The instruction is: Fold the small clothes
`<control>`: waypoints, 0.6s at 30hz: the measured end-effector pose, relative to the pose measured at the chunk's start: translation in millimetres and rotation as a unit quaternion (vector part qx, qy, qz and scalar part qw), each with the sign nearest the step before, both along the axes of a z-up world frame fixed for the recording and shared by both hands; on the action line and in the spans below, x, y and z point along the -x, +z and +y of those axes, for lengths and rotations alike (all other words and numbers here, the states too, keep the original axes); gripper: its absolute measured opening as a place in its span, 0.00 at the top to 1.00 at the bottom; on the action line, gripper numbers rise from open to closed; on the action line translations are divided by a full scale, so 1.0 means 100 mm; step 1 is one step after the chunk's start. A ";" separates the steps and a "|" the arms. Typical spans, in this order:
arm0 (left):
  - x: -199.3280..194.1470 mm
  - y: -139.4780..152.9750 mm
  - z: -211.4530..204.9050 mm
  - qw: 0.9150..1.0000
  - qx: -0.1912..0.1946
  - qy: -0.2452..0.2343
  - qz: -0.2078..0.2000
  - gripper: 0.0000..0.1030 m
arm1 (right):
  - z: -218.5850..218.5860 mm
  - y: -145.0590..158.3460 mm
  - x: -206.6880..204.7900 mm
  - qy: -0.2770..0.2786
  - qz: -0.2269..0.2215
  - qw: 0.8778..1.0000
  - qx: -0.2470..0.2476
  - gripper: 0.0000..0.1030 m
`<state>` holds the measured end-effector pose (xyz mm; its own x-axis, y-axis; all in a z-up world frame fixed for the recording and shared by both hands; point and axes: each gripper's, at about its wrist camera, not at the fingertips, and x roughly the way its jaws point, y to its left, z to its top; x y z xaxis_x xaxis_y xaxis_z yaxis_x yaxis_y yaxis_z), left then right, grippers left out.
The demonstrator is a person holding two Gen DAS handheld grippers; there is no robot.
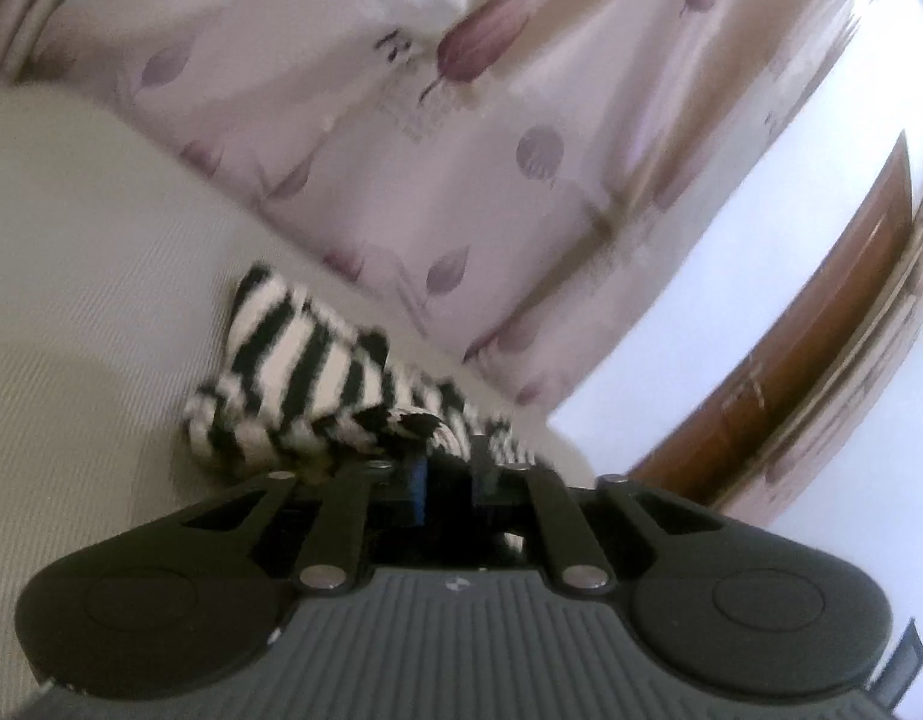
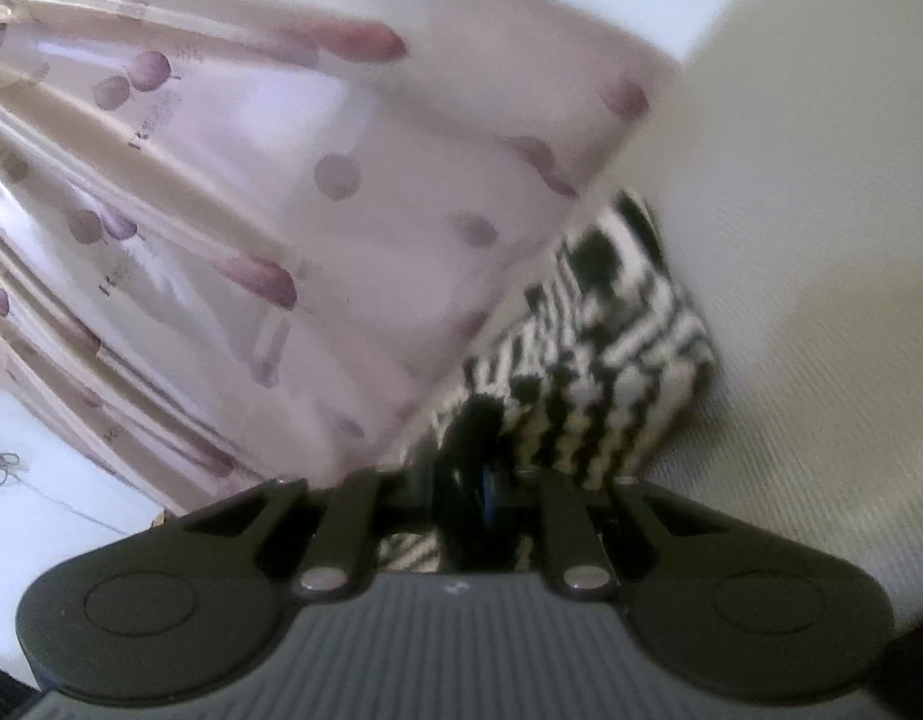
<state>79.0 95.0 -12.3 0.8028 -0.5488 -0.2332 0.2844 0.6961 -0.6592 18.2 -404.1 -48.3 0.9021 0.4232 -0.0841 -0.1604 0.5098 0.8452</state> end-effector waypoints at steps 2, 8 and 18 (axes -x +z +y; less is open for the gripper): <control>-0.16 0.13 -0.02 1.000 0.000 0.008 -0.011 0.92 | -0.04 0.09 -0.14 -0.005 -0.007 1.000 -0.002 0.86; -0.69 0.43 -0.16 0.998 -0.030 0.032 -0.047 0.92 | -0.21 0.31 -0.74 -0.025 -0.023 0.999 -0.002 0.87; -1.60 0.38 -0.30 0.992 -0.075 0.092 -0.042 0.92 | -0.48 0.38 -1.77 -0.060 -0.010 0.998 -0.015 0.87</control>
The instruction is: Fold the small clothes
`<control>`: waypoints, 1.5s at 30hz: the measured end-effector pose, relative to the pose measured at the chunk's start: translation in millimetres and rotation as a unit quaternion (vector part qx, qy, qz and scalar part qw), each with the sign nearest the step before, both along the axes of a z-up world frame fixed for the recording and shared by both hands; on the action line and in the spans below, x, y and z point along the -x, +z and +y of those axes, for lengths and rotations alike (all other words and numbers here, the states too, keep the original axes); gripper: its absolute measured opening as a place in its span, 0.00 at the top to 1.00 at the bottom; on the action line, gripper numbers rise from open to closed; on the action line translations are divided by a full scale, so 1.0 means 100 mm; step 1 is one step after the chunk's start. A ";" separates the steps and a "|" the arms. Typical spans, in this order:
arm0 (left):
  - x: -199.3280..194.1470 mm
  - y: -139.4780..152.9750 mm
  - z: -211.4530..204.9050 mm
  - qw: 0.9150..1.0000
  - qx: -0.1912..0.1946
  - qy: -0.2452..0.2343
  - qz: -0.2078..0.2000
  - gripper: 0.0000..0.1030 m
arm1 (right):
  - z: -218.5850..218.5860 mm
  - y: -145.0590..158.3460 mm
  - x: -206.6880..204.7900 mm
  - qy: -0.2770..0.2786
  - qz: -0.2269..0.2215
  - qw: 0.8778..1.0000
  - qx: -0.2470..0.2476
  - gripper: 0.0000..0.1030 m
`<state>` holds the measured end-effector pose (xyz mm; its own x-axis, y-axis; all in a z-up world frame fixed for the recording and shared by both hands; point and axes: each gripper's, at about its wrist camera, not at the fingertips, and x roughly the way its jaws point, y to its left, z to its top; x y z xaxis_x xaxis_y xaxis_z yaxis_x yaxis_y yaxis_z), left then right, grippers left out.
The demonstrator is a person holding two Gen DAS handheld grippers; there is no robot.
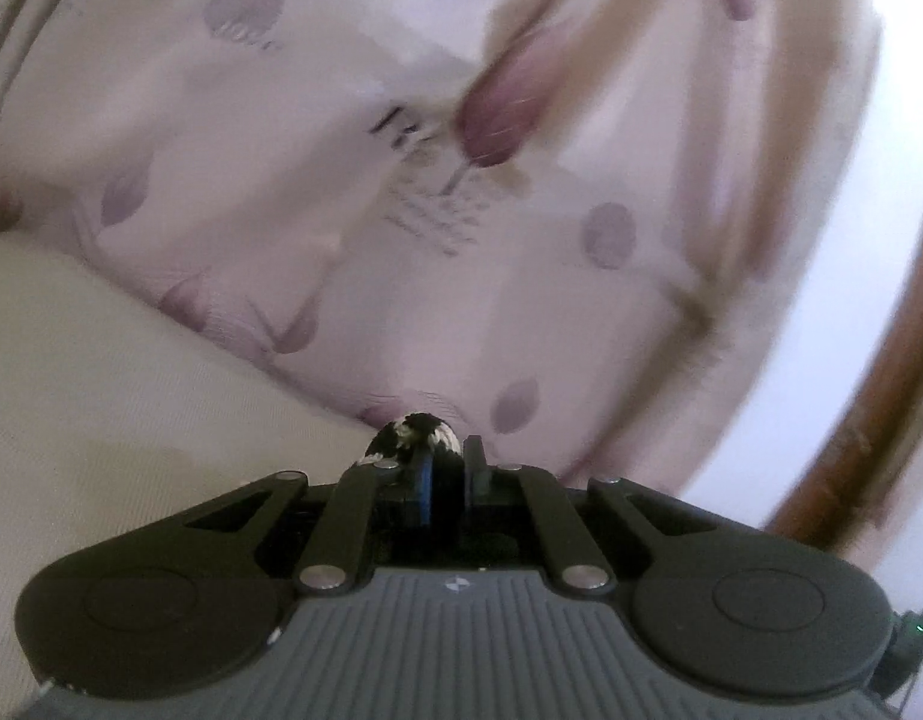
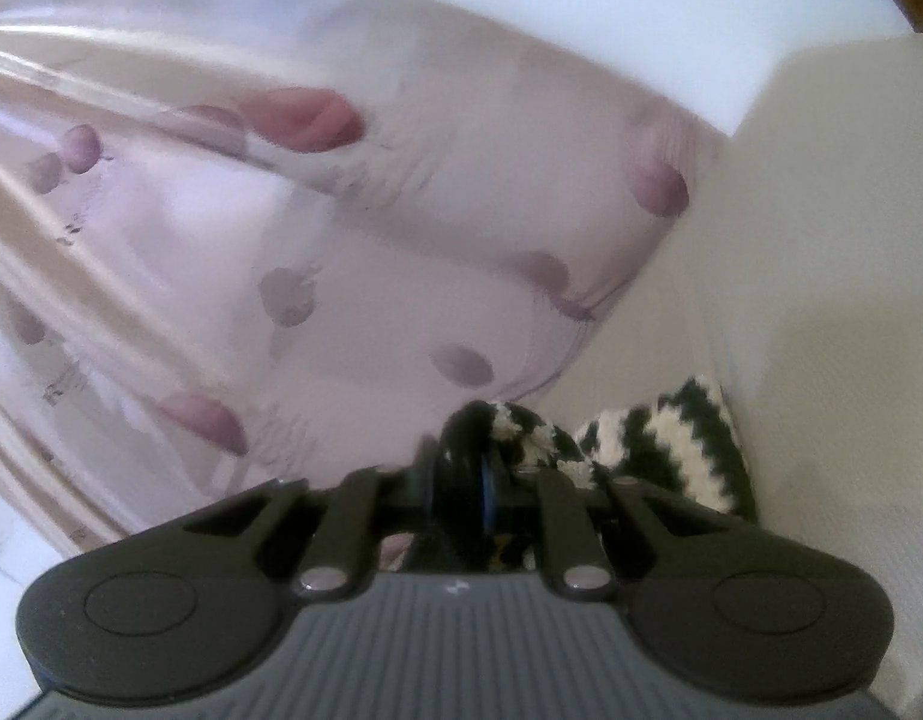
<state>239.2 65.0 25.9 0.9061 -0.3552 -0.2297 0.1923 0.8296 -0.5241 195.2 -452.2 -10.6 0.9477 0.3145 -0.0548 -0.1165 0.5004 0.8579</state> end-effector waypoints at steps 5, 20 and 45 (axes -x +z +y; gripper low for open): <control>-0.52 -0.31 -0.02 0.998 -0.037 0.021 0.036 0.92 | -0.15 -0.19 -0.47 -0.034 0.036 0.999 -0.014 0.87; -0.46 -0.51 0.31 0.995 -0.030 0.088 0.034 0.01 | 0.00 -0.42 -0.30 -0.032 -0.005 0.998 0.053 0.43; 0.42 -0.92 0.41 0.986 -0.066 -0.014 0.150 0.82 | 1.20 -0.45 -0.03 0.097 0.015 0.937 0.336 0.10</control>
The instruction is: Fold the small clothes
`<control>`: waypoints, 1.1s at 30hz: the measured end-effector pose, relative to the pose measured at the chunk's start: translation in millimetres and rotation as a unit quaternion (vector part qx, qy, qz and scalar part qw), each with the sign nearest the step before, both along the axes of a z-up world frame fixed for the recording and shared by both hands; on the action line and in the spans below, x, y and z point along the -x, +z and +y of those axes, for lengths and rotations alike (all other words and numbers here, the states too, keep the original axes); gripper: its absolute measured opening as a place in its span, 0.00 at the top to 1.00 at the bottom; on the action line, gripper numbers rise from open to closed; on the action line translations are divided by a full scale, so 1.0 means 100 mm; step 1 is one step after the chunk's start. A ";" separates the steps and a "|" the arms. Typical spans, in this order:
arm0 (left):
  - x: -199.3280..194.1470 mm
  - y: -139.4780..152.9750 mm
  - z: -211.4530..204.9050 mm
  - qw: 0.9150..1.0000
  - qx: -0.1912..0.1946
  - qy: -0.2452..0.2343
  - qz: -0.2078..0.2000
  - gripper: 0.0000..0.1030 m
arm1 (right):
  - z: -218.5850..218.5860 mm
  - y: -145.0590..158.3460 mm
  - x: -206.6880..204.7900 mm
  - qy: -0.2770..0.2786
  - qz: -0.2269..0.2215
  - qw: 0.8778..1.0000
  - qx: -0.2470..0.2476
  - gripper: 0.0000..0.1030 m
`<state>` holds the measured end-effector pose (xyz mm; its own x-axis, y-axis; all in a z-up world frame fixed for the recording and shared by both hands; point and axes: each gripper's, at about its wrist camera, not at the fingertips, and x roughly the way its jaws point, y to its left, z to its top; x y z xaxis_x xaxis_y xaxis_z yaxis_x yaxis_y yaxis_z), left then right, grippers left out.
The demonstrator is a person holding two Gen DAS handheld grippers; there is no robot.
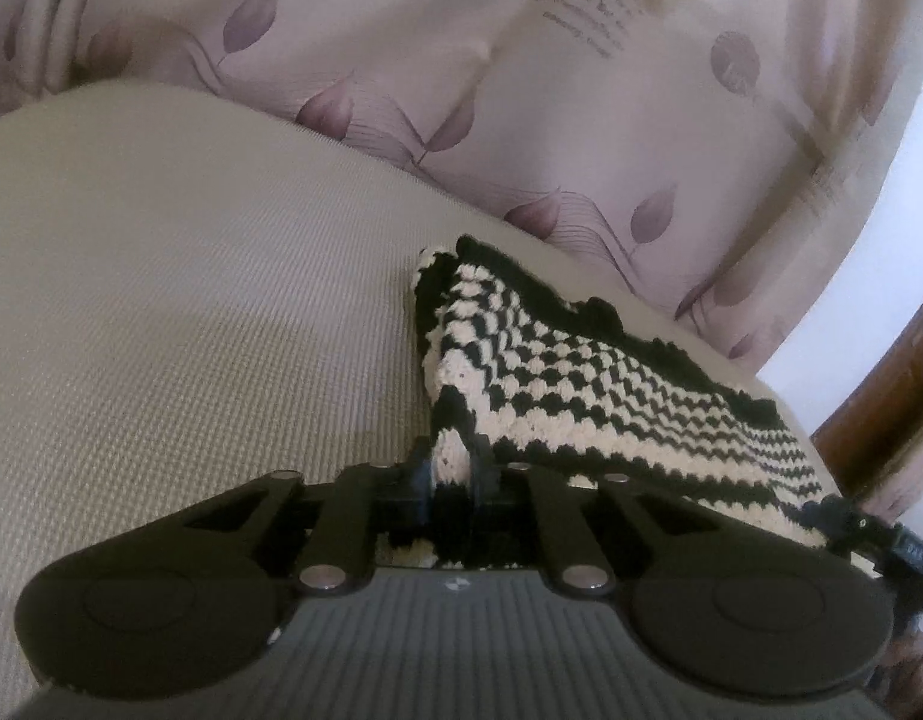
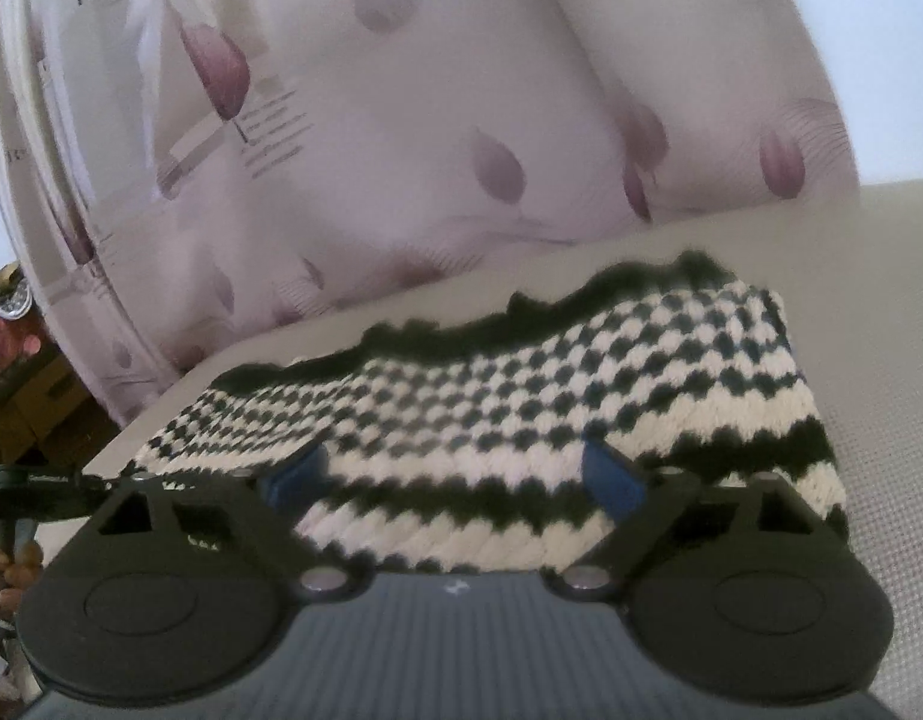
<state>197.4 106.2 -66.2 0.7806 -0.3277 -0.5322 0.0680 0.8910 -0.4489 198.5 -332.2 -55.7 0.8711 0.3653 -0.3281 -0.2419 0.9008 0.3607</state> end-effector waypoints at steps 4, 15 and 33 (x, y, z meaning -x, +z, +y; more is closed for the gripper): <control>0.01 0.15 0.01 1.000 0.007 0.014 -0.019 0.24 | 0.04 0.00 -0.01 0.007 0.006 1.000 0.006 0.07; -0.50 0.31 -0.46 0.988 -0.148 -0.044 -0.019 0.01 | 0.20 -0.02 -0.02 -0.004 0.008 0.999 0.050 0.01; -0.87 0.03 -0.62 0.979 -0.201 -0.022 -0.003 0.00 | 0.68 -0.07 -0.06 -0.036 0.026 0.975 0.217 0.00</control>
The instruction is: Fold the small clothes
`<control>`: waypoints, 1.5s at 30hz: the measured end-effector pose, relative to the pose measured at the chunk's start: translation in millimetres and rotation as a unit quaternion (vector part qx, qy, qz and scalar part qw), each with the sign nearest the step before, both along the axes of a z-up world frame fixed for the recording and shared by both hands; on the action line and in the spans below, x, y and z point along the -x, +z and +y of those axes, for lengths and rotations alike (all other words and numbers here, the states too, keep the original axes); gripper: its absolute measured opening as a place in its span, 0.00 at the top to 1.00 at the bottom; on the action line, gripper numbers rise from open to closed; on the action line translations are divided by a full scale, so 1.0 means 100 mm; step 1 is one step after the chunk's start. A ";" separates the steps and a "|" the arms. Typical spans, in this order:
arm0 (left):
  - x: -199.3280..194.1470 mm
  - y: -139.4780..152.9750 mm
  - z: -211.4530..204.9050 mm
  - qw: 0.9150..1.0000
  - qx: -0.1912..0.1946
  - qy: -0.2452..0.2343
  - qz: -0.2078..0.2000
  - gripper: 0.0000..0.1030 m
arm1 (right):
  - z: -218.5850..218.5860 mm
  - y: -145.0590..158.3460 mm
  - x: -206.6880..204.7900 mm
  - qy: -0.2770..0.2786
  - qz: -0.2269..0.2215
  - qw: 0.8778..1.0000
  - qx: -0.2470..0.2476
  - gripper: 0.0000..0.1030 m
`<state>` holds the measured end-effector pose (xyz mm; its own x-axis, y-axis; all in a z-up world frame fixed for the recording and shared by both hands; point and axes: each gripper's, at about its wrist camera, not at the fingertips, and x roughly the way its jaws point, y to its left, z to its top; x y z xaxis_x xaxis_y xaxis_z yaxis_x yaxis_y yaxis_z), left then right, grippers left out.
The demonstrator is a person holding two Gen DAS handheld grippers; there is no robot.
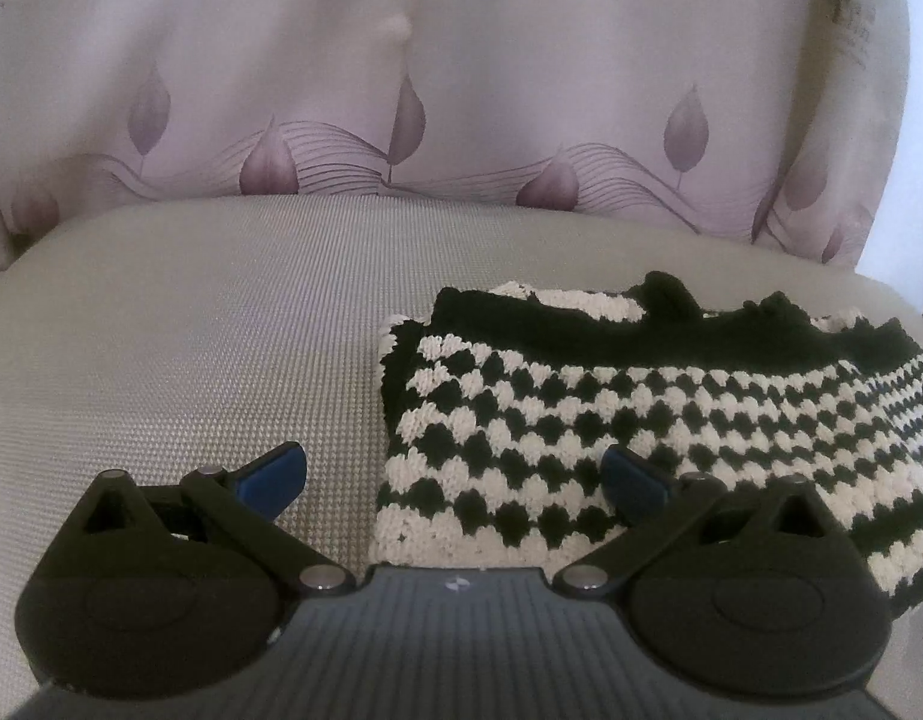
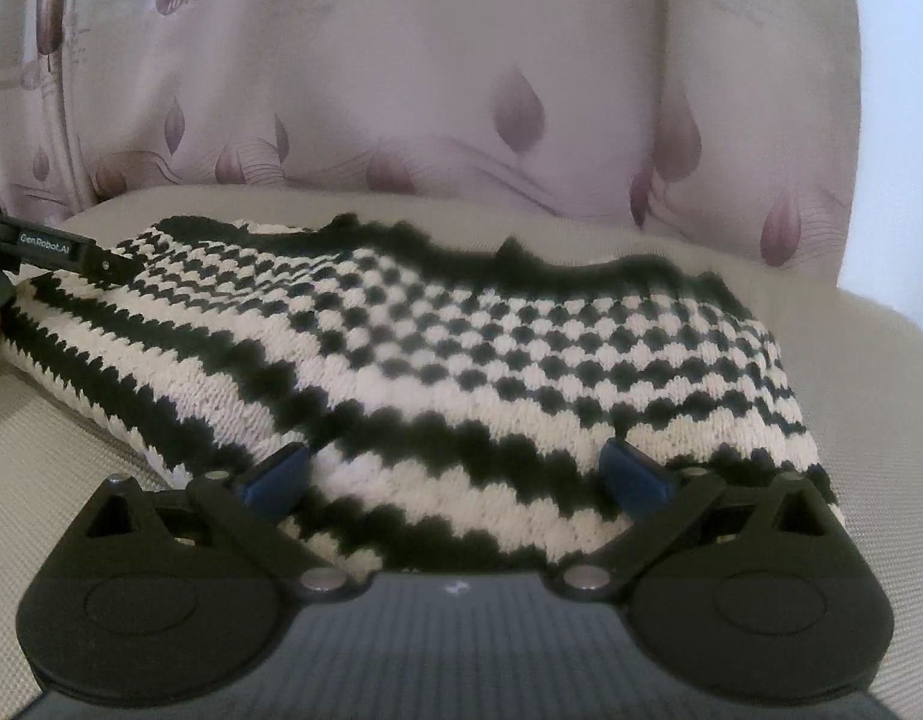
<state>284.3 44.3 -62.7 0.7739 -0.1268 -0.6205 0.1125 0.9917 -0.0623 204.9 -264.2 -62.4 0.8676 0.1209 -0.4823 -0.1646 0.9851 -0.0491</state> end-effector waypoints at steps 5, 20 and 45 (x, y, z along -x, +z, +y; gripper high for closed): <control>-0.01 -0.04 -0.01 1.000 -0.007 -0.001 -0.003 0.00 | 0.01 0.00 0.00 0.001 0.001 1.000 0.002 0.00; -0.09 -0.11 0.05 1.000 0.010 0.000 0.005 0.00 | 0.00 0.01 0.01 0.003 -0.001 1.000 -0.001 0.00; -0.72 -0.10 0.62 0.947 0.214 -0.222 0.092 0.21 | -0.02 0.00 0.03 0.004 -0.006 1.000 -0.015 0.00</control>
<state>356.7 105.9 -73.0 0.4689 -0.6847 -0.5579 0.4611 0.7286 -0.5065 201.6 -265.8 -61.9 0.8726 0.1425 -0.4672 -0.1722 0.9848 -0.0213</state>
